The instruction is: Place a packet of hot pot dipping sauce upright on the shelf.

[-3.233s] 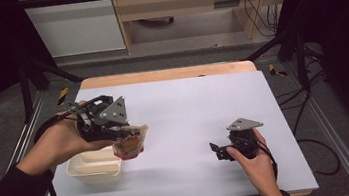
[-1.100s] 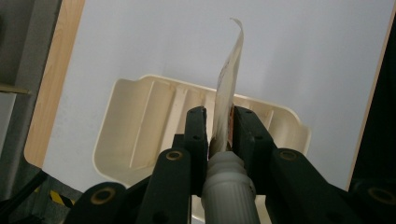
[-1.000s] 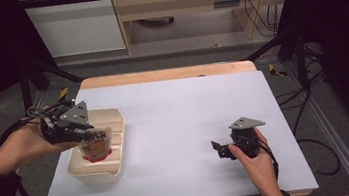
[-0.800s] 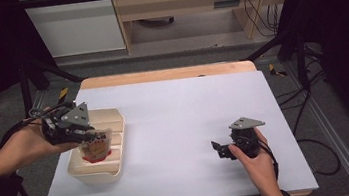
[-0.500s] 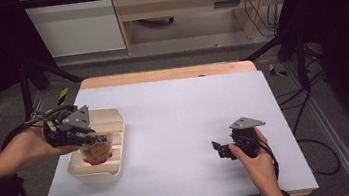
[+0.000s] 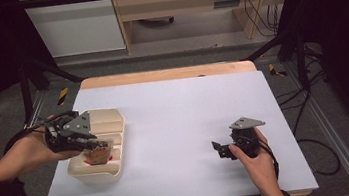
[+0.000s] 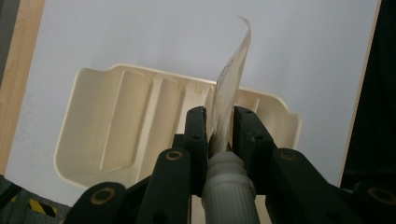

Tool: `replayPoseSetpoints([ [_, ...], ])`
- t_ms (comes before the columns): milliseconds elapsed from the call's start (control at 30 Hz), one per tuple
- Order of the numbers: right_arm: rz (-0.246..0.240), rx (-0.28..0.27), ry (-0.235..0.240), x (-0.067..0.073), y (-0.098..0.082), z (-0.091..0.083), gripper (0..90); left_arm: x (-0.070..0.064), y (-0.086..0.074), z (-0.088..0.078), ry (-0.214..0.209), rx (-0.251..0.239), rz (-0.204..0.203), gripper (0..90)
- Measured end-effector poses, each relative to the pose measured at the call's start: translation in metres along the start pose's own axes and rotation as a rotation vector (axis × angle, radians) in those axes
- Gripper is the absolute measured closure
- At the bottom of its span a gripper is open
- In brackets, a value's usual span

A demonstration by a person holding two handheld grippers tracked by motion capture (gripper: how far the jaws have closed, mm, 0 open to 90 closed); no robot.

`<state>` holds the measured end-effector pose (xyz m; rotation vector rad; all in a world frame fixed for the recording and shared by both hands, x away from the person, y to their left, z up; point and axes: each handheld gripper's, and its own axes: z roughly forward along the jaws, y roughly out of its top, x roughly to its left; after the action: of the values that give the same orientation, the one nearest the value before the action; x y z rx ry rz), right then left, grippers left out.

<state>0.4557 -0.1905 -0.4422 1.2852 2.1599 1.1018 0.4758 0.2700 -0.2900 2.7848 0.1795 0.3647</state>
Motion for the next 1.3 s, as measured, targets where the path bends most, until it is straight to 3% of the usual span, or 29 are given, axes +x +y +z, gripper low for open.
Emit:
replayPoseSetpoints([
  [1300, 0.000, 0.004, 0.004, 0.000, 0.000, 0.001, 8.8, -0.007, -0.003, 0.021, -0.046, 0.006, 0.020, 75.6],
])
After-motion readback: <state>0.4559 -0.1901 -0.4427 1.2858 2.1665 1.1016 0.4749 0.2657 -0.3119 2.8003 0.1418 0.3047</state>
